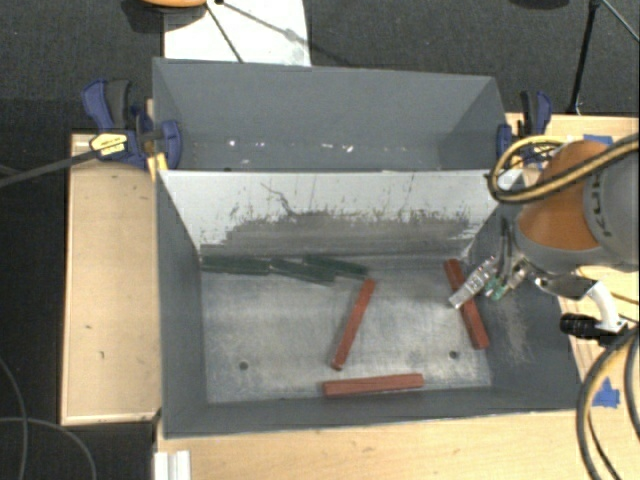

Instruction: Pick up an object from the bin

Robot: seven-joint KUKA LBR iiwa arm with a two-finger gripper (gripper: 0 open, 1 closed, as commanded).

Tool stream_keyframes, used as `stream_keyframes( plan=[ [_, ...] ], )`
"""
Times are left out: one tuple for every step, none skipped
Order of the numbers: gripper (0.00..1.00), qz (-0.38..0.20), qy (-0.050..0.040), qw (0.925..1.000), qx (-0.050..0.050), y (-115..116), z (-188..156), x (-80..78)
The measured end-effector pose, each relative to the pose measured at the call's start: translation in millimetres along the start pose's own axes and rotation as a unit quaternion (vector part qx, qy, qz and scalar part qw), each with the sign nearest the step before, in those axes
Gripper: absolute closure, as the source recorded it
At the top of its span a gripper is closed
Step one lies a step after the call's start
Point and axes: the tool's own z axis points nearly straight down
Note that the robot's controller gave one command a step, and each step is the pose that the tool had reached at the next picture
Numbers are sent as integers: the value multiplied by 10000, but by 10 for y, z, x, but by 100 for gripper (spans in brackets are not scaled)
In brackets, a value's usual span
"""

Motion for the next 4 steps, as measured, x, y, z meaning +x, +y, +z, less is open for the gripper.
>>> stream_keyframes(
  plan=[
    [100, -5, 0, 10000, 1, 0, 0, 0],
    [100, -7, -7, 10000, 11, -3, -23, 6],
    [100, -10, -9, 10000, 31, -9, -84, 5],
    [100, -16, 4, 10000, 49, -15, -164, 13]
  ],
)
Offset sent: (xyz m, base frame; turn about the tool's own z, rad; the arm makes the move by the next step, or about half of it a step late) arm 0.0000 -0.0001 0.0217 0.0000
